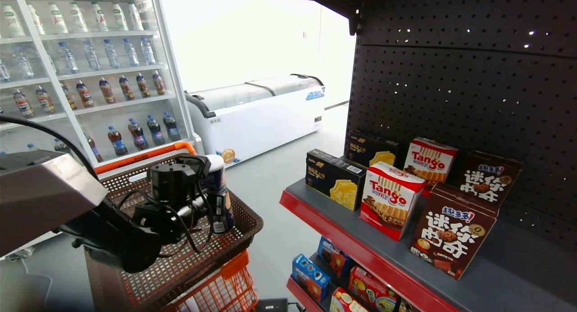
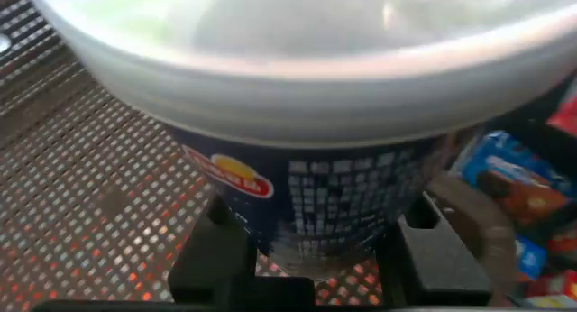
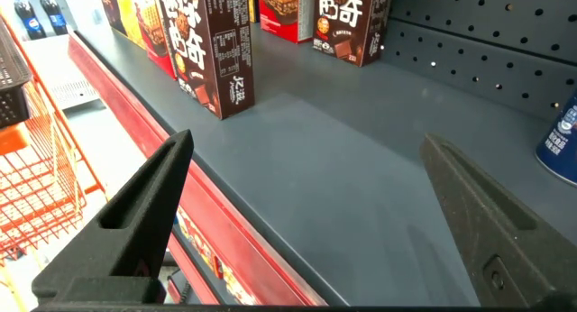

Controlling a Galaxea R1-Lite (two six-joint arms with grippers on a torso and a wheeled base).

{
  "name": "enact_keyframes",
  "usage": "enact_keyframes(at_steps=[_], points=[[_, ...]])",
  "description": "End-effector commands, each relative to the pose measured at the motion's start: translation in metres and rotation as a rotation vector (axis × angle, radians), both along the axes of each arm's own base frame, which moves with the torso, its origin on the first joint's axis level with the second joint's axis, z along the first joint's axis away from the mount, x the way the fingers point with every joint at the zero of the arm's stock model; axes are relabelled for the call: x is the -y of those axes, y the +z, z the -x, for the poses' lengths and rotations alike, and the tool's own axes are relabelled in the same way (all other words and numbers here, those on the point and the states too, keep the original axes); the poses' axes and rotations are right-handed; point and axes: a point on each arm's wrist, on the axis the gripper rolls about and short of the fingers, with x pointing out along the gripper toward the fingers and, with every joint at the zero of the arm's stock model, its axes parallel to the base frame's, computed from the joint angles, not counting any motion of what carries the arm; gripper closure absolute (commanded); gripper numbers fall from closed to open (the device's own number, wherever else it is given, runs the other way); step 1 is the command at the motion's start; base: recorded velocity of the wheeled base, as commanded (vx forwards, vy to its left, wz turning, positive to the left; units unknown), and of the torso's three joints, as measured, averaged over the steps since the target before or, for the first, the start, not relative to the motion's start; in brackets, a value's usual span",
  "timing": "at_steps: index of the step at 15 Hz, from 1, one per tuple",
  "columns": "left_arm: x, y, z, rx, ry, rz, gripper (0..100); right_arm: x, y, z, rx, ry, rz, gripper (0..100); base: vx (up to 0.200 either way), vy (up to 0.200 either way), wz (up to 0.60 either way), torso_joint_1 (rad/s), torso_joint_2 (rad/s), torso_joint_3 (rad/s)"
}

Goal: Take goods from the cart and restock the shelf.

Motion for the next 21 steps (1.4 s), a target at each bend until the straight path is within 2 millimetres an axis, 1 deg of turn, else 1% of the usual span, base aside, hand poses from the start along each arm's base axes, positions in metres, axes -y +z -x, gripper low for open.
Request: enact_keyframes(at_steps=[1, 4, 7, 11, 14, 16, 18, 21], points=[[0.006, 0.056, 0.018, 0.082, -0.135, 0.058, 100, 0.0, 0.0, 0.0, 0.0, 0.0, 0.001, 0, 0.0, 0.0, 0.0, 0.0, 0.0, 0.0], [0.006, 0.077, 0.037, 0.063, -0.261, 0.089, 100, 0.0, 0.0, 0.0, 0.0, 0.0, 0.002, 0, 0.0, 0.0, 0.0, 0.0, 0.0, 0.0], [-0.002, 0.094, 0.065, 0.0, -0.339, 0.077, 100, 0.0, 0.0, 0.0, 0.0, 0.0, 0.002, 0, 0.0, 0.0, 0.0, 0.0, 0.0, 0.0], [-0.004, 0.11, 0.091, 0.02, -0.513, 0.149, 100, 0.0, 0.0, 0.0, 0.0, 0.0, 0.001, 0, 0.0, 0.0, 0.0, 0.0, 0.0, 0.0], [-0.002, 0.115, 0.092, 0.071, -0.605, 0.171, 100, 0.0, 0.0, 0.0, 0.0, 0.0, 0.002, 0, 0.0, 0.0, 0.0, 0.0, 0.0, 0.0], [-0.001, 0.119, 0.091, 0.093, -0.629, 0.175, 100, 0.0, 0.0, 0.0, 0.0, 0.0, 0.001, 0, 0.0, 0.0, 0.0, 0.0, 0.0, 0.0], [-0.002, 0.115, 0.09, 0.081, -0.622, 0.175, 100, 0.0, 0.0, 0.0, 0.0, 0.0, 0.001, 0, 0.0, 0.0, 0.0, 0.0, 0.0, 0.0], [-0.002, 0.109, 0.093, 0.053, -0.673, 0.191, 100, 0.0, 0.0, 0.0, 0.0, 0.0, 0.002, 0, 0.0, 0.0, 0.0, 0.0, 0.0, 0.0]])
